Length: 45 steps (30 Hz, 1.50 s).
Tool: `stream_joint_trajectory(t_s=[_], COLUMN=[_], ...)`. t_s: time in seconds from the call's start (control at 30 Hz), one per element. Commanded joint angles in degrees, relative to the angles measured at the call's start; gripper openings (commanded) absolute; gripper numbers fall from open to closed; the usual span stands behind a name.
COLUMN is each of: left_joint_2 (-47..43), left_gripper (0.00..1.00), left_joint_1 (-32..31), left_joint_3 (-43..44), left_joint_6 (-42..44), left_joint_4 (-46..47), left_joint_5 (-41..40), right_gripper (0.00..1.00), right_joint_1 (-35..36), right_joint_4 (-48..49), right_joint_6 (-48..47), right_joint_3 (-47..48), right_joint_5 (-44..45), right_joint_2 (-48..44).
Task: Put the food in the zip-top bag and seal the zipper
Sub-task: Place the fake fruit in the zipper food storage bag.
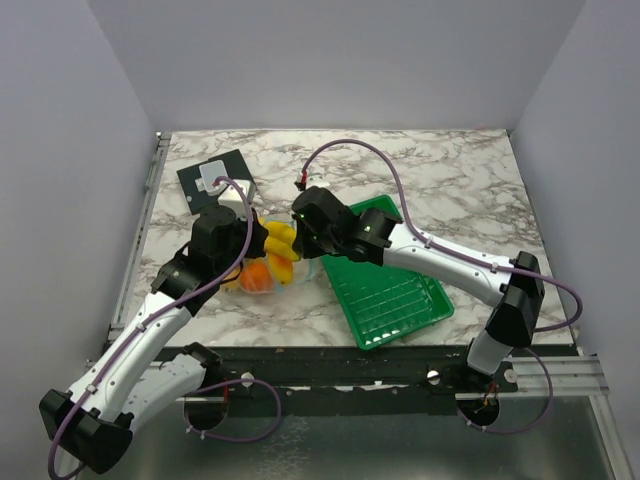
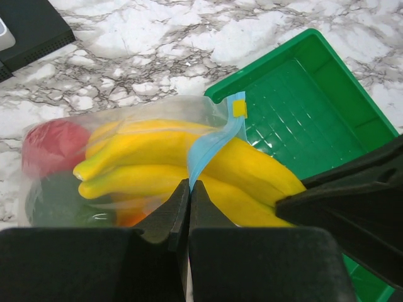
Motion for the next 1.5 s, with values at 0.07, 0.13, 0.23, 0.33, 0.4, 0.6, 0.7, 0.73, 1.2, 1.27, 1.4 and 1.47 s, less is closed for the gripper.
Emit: stream_joint_trajectory(t_s=[0.07,0.13,0.23,0.33,0.4,0.6,0.7,0.73,1.2,1.27,1.4,1.47], left_joint_2=[-0.7,-0.3,0.4,1.3,1.8,2.5,2.5,2.6,6.7,7.3,8.3,8.4], left_gripper=[0.0,0.0,0.0,0.0,0.0,0.0,0.0,0.0,0.0,0.0,0.0,0.0], left_joint_1=[-0.2,-0.2,-0.2,-0.3,-0.3,-0.3,-0.3,-0.3,-0.2,-0.2,-0.2,-0.2], left_joint_3=[-0.7,-0.7,-0.5,-0.3,0.2,1.8,2.9,3.3,10.0,11.6,13.9,14.7], left_joint_6=[-2.9,-3.4,-3.8,-3.8,-3.7,-2.7,-2.4,-2.3,-2.1,-2.1,-2.3,-2.3], left_joint_4=[1.6,1.8,2.1,2.2,2.2,1.4,0.5,0.0,-6.6,-7.9,-9.7,-10.6], left_joint_5=[5.0,6.9,8.0,9.0,10.0,10.9,11.0,11.0,15.6,16.6,19.5,20.4], right_gripper=[0.01,0.01,0.01,0.01,0.0,0.01,0.01,0.01,0.01,0.01,0.01,0.01], right_joint_1=[0.4,0.4,0.4,0.4,0.4,0.7,1.2,1.3,8.2,9.9,12.9,14.4], right_joint_4=[2.9,3.9,5.1,6.5,8.0,13.0,16.7,18.8,46.2,53.2,67.4,76.1], right_joint_6=[2.8,3.4,3.5,3.3,2.8,-4.8,-9.5,-11.7,-37.5,-42.9,-55.5,-64.0], right_joint_3=[1.6,1.9,1.9,1.4,0.3,-4.5,-9.4,-11.4,-32.4,-34.8,-39.7,-41.7], right_joint_5=[1.7,1.7,3.4,5.2,5.4,4.5,6.2,6.9,20.6,24.1,30.0,31.9], right_joint_2=[2.1,2.6,2.6,2.4,2.3,0.6,-2.3,-3.6,-15.3,-15.7,-14.8,-13.2])
